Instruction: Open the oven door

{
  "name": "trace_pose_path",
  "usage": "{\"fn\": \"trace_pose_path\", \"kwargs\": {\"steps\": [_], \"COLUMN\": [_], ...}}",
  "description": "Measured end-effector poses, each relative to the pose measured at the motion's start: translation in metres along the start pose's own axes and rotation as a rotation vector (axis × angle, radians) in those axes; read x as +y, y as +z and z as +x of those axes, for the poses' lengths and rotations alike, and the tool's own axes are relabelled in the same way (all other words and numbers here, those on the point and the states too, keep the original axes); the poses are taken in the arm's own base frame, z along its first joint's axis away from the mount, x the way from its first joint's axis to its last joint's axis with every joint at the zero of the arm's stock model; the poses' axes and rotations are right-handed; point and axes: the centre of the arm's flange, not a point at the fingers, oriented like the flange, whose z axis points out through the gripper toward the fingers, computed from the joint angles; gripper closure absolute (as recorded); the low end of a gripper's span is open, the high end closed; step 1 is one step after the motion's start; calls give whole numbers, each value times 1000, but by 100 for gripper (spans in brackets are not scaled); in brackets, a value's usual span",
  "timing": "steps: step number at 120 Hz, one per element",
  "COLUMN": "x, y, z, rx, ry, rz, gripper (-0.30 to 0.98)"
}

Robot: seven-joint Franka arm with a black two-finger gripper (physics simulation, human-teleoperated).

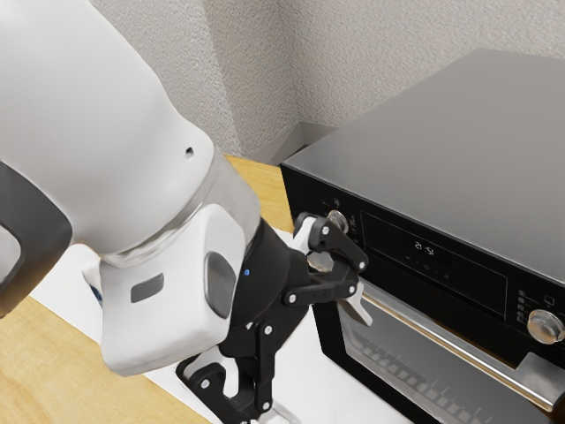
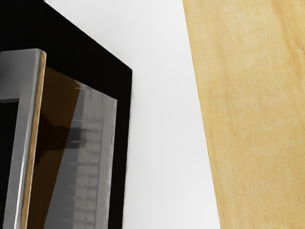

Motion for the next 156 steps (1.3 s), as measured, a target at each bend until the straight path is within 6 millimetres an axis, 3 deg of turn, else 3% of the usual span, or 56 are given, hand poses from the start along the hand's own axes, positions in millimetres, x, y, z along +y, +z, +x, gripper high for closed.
{"fn": "trace_pose_path", "kwargs": {"steps": [16,36,68,81,95,120,156], "x": [-17,-31,-34,-45,-46,-52,-55], "y": [22,34,60,63,73,93,105], "z": [2,-2,-10,-30,-38,-40,-40], "rx": [14,23,18,16,12,8,7], "ry": [121,222,335,335,355,399,441], "rz": [2,27,51,63,59,55,58], "gripper": [0,0,0,0,0,0,-1]}}
